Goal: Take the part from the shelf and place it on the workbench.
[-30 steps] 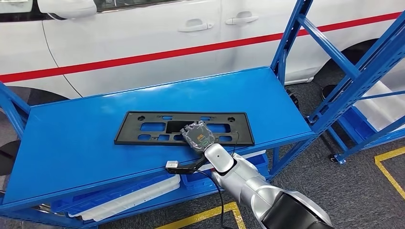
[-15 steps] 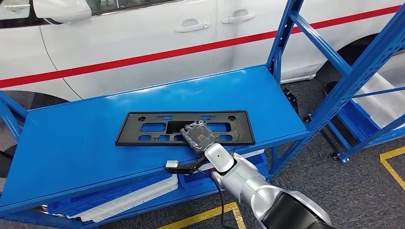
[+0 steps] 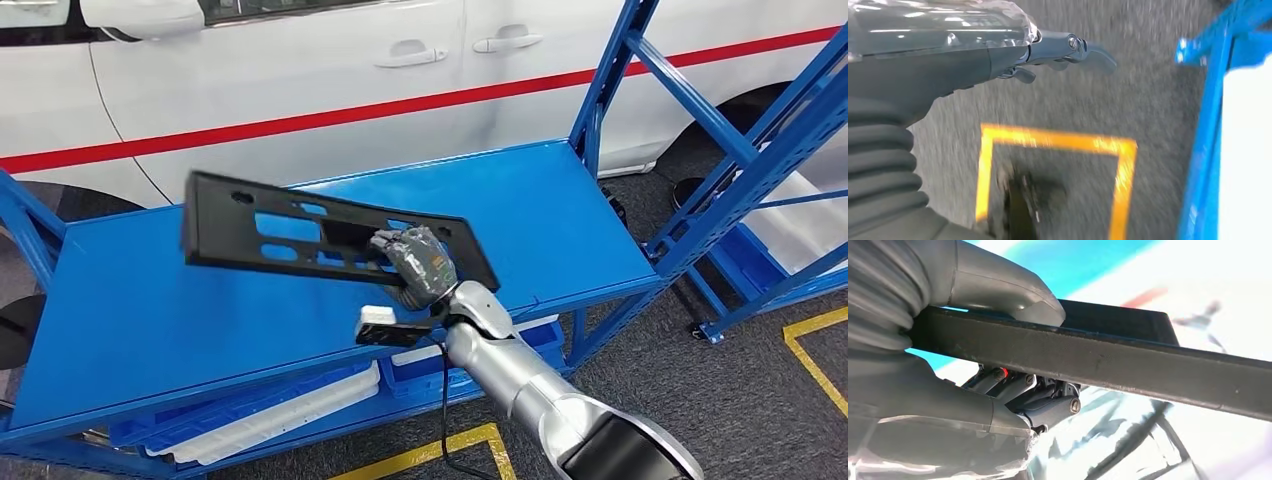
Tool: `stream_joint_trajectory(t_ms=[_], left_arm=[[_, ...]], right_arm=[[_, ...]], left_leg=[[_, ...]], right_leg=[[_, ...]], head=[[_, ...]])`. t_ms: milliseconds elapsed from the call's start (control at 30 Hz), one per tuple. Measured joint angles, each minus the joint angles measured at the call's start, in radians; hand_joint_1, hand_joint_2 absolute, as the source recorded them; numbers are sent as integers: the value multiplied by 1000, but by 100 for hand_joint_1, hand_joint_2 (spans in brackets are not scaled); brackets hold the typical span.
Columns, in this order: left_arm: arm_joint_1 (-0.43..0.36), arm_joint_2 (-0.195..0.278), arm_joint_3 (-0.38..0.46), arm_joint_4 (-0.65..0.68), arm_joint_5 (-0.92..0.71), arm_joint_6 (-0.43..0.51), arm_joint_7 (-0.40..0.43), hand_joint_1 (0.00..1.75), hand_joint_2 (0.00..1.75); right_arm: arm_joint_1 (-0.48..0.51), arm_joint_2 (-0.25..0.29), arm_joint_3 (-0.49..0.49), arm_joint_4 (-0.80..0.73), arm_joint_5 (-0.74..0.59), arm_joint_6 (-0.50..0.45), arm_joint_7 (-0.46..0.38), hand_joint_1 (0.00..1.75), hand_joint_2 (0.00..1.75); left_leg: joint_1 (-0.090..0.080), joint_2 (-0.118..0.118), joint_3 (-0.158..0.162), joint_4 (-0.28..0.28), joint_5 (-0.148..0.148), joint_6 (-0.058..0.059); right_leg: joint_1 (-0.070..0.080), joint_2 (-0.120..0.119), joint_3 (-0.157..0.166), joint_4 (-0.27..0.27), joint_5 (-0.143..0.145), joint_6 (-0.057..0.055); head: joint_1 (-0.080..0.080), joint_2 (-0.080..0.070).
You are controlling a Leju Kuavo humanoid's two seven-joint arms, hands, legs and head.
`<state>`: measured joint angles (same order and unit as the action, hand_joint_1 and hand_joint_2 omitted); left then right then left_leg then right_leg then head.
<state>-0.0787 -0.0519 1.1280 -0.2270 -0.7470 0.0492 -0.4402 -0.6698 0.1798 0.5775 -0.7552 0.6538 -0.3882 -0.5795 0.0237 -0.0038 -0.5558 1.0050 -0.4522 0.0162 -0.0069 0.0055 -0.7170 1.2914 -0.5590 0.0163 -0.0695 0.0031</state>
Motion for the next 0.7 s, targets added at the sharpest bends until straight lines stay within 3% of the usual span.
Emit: stream_joint_trajectory(t_ms=[33, 100, 167, 233, 267, 333, 433, 467, 500, 567, 633, 700], left_arm=[[1, 0, 5, 0, -2, -28, -18, 0, 175], [1, -1, 6, 0, -27, -56, -53, 0, 175], [2, -3, 5, 0, -46, -56, -66, 0, 175], [3, -3, 5, 0, -53, -45, -68, 0, 175], [4, -3, 5, 0, -55, -37, -68, 0, 175], [3, -3, 5, 0, -58, -21, -69, 0, 175], [-3, -3, 3, 0, -71, -2, -75, 0, 175], [-5, -3, 2, 0, -75, 2, -78, 0, 175], [-6, -3, 1, 0, -77, 4, -83, 0, 175], [-5, -3, -1, 0, -78, 9, -91, 0, 175], [-6, -2, -1, 0, -75, 13, -98, 0, 175], [-8, -2, -1, 0, -72, 14, -102, 0, 175]], right_arm=[[45, -6, -34, -134, -227, 151, -57, 175, 175], [154, -10, -98, -443, -736, 571, -95, 175, 175], [222, -25, -114, -689, -1126, 984, -97, 175, 175], [239, -54, -106, -848, -1307, 1249, -98, 175, 175], [246, -70, -105, -906, -1324, 1310, -99, 175, 175], [260, -91, -102, -984, -1203, 1264, -99, 175, 175], [264, -108, -85, -1020, -901, 879, -76, 175, 175], [265, -113, -77, -1020, -851, 742, -68, 175, 175], [267, -117, -69, -1016, -834, 638, -65, 175, 175], [271, -121, -53, -1008, -839, 564, -72, 175, 175], [272, -122, -26, -999, -841, 623, -83, 175, 175], [277, -122, 3, -992, -840, 685, -86, 175, 175]], left_leg=[[0, -3, 5, 0, -2, -1], [-3, -10, 8, 1, -7, -4], [-8, -16, 2, 3, -9, -12], [-10, -17, 1, -1, -9, -24], [-9, -15, 3, -1, -13, -30], [-7, -9, -12, 43, -48, -38], [-4, -5, -97, 234, -143, -45], [-4, -4, -118, 277, -155, -46], [-4, -4, -122, 285, -148, -46], [-5, -4, -74, 184, -84, -42], [-9, -4, -7, 47, -28, -31], [-15, -4, 14, -6, -16, -23]], right_leg=[[2, 0, 31, -60, 33, -5], [5, -3, 103, -206, 91, -18], [7, -5, 128, -272, 108, -23], [7, -5, 126, -276, 110, -26], [4, -5, 128, -281, 112, -31], [-2, -5, 133, -293, 118, -43], [0, -1, 131, -296, 121, -51], [3, -2, 131, -295, 121, -51], [6, -3, 130, -295, 121, -51], [10, -4, 131, -293, 121, -51], [12, -3, 128, -290, 121, -48], [12, -2, 120, -286, 123, -41]], head=[[0, 0], [0, 0], [0, 0], [0, 0], [0, 0], [0, 0], [0, 0], [0, 0], [0, 0], [0, 0], [0, 0], [0, 0]])
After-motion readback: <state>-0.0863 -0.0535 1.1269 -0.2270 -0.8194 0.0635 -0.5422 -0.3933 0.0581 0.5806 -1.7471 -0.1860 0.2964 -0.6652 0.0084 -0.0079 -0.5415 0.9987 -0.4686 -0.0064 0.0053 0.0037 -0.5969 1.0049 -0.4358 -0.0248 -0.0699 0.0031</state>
